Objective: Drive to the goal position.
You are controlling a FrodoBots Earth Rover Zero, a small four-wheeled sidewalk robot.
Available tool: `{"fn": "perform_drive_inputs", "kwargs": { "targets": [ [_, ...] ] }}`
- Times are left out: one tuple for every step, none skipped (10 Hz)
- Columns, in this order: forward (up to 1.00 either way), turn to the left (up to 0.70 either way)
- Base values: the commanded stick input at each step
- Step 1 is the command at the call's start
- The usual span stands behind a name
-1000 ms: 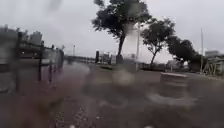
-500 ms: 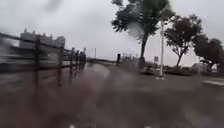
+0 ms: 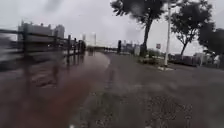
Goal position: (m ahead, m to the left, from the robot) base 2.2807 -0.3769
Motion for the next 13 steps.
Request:
{"fn": "perform_drive_inputs", "kwargs": {
  "targets": [
    [0.3, 0.11],
    [0.5, 0.19],
    [0.69, 0.26],
    [0.89, 0.34],
    [1.0, 0.38],
    [1.0, 0.38],
    [1.0, 0.39],
    [1.0, 0.39],
    [1.0, 0.39],
    [1.0, 0.39],
    [1.0, 0.4],
    [1.0, 0.4],
    [1.0, 0.4]
  ]
}}
